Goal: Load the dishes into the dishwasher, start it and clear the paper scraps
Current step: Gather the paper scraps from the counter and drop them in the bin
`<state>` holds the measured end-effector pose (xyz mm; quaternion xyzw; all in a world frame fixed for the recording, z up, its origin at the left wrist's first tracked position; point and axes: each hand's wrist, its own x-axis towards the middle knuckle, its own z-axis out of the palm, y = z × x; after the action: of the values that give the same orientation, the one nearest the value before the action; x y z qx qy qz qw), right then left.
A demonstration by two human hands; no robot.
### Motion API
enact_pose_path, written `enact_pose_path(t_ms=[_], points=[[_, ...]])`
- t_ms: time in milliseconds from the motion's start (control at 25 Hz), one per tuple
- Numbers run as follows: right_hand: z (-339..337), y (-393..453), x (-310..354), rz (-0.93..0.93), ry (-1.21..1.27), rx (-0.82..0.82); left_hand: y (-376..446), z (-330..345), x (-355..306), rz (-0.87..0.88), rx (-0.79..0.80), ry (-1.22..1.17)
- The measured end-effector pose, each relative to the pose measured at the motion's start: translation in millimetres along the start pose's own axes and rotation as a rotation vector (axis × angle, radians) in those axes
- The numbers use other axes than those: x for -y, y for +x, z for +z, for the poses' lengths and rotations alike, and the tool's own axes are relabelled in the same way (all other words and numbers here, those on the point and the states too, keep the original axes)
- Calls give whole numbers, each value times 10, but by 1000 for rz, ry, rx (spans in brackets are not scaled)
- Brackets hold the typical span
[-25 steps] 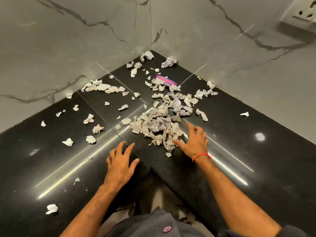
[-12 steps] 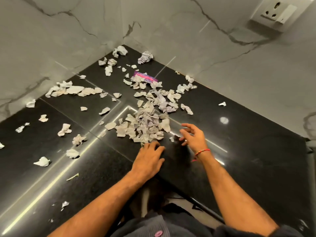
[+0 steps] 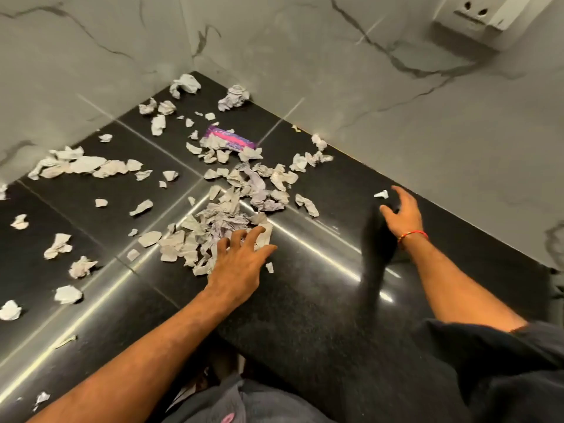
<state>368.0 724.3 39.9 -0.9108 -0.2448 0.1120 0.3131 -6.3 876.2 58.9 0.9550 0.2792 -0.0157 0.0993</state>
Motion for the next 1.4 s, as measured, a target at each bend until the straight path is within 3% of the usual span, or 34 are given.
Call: enact_pose_path(t_ms=[160, 280, 480, 600, 720, 800, 920, 1000, 1080, 1200, 1400], points=[[260, 346, 68, 16, -152, 102, -135, -4, 82, -73, 11, 10], [726, 262, 569, -154, -203, 149, -254, -60, 185, -171, 36, 8], [1600, -706, 1574, -493, -137, 374, -366, -83, 284, -311, 60, 5], [2025, -1512, 1972, -601, -116, 506, -667, -49, 411, -376, 81, 0], [2226, -1988, 2260, -677, 16, 641, -1060, -18, 681, -498, 80, -18], [2165, -2045, 2326, -651, 265, 714, -1339, -17, 870, -594, 41, -62], [1911, -1850, 2138, -601, 430, 478, -1785, -26, 1080, -741, -83, -127], [1745, -1701, 1836, -612, 319, 292, -2122, 15, 1103, -817, -192, -137], [1637, -1710, 1511, -579, 54, 205, -2442, 118, 1051, -872, -237, -143], [1767, -2156, 1382, -498, -329, 254, -2690, 290, 971, -912, -180, -169], [2428, -3012, 2178, -693, -318, 416, -2695, 280, 930, -877, -134, -217]])
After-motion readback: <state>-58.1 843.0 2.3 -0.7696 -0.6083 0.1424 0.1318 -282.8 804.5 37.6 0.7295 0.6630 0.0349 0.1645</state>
